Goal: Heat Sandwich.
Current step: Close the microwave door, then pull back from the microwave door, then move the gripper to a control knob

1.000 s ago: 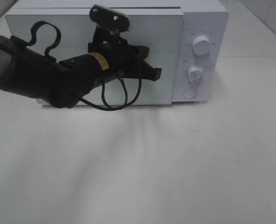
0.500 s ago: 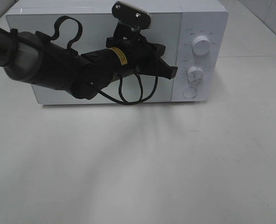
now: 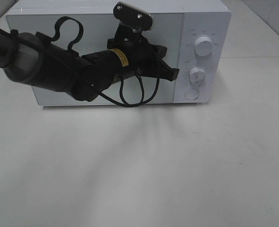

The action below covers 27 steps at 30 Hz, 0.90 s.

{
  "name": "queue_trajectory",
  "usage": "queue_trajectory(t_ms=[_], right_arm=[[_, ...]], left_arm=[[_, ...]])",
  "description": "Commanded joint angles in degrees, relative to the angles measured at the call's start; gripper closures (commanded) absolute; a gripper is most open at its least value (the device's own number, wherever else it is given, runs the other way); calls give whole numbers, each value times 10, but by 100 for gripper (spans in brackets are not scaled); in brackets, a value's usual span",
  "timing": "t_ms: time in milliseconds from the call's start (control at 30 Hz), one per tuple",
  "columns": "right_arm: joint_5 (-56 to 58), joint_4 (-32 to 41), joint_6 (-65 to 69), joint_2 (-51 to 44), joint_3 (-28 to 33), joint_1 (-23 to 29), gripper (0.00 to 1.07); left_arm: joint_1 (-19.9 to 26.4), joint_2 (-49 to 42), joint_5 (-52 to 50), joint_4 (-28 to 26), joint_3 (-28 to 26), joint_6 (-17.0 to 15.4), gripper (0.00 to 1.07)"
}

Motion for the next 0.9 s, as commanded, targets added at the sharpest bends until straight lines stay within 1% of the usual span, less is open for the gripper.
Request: queue_trajectory(t_ms=[33, 267, 333, 367, 467, 500, 567, 633, 667, 733, 767, 800, 833, 867, 900], right_arm=[[-3, 1, 1, -15, 1, -5, 31], [-3, 1, 1, -15, 1, -5, 31], [-3, 1, 1, -15, 1, -5, 31], [-3, 1, 1, -15, 1, -5, 31], [-3, 1, 1, -15, 1, -5, 31], [-3, 1, 1, -15, 1, -5, 31], [-3, 1, 1, -15, 1, -5, 31], [-3, 1, 1, -15, 1, -5, 31], [-3, 1, 1, -15, 1, -5, 31], [-3, 1, 1, -15, 1, -5, 31], [-3, 1, 1, -15, 1, -5, 31], [-3, 1, 1, -15, 1, -5, 31], [-3, 1, 1, -15, 1, -5, 31], [-3, 1, 1, -15, 1, -5, 31], [-3, 1, 1, -15, 1, -5, 31]], left_arm=[[20, -16, -17, -61, 15, -3, 106], [20, -37, -19, -61, 52, -4, 106], [20, -56, -19, -61, 76, -4, 106], [20, -56, -19, -61, 76, -4, 106], [20, -76, -18, -61, 103, -4, 106], [20, -92, -14, -61, 118, -4, 106], [20, -98, -13, -61, 125, -4, 106], [20, -120, -11, -61, 151, -4, 106], [20, -120, -11, -61, 151, -4, 106], [20, -134, -9, -61, 168, -5, 106], [20, -151, -7, -61, 190, -6, 105], [20, -160, -4, -62, 198, -6, 102], [20, -160, -4, -62, 198, -6, 102], [20, -169, 1, -63, 209, -6, 97], [20, -186, 19, -63, 227, -6, 82]])
